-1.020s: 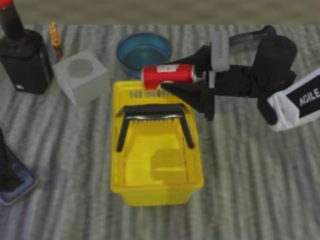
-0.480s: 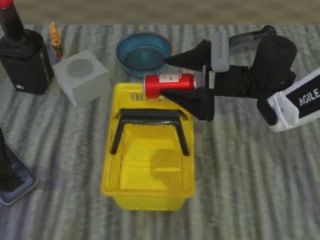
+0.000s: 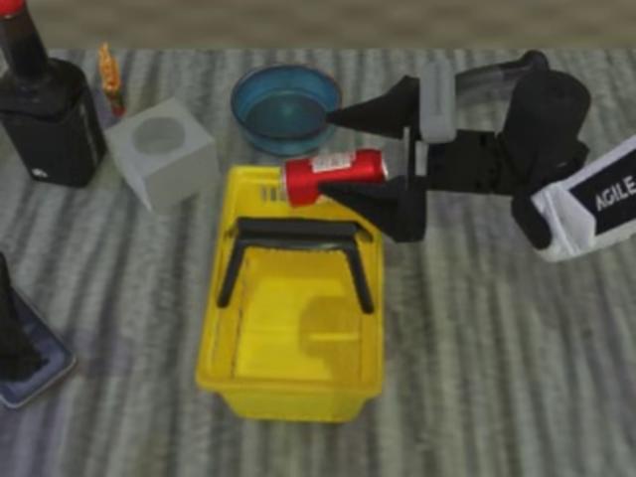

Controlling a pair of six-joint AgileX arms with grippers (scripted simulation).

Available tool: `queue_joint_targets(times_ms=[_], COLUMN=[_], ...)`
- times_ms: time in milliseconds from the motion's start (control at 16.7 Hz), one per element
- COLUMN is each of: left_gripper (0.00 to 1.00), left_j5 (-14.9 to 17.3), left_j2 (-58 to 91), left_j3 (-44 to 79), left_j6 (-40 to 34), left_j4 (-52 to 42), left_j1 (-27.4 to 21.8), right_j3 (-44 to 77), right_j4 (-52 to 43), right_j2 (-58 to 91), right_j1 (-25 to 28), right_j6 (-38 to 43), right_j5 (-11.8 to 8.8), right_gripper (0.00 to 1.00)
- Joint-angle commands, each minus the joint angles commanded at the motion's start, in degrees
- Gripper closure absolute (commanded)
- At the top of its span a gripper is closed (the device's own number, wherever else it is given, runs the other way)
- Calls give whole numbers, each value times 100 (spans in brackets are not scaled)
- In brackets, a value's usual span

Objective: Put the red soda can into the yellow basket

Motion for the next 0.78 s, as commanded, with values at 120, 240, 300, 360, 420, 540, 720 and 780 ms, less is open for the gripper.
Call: queue_joint_targets(times_ms=[120,240,300,360,420,540,720,780], left_gripper=[0,0,0,0,0,0,0,0], left_j5=[22,46,55,61,65,66,50,42], left_j2=[214,604,876,1191,1547,2371,3859,4378], left_j3=[206,586,849,1151,1487,2248,3593,4057], left_j6=[139,374,524,689,866,1256,1924,2153], left_j4=[-184,-501,-708,-938,-1188,-1744,-2715,-3050], left_j1=[-113,-294,-406,-526,-654,-928,-1388,-1544], right_j3=[-175,-480,-682,-907,-1154,-1696,-2588,-2895], right_j4=[-139,-387,-553,-742,-951,-1418,-2215,-2499], right_j2=[-228,-638,-915,-1231,-1584,-2395,-3855,-4395], right_j1=[-18,-64,-102,-149,-204,-331,-555,-635], right_j6=[-21,-55,-76,-98,-120,-162,-210,-220], right_j5=[94,282,419,581,764,1187,1931,2199], right_gripper=[0,0,0,0,0,0,0,0])
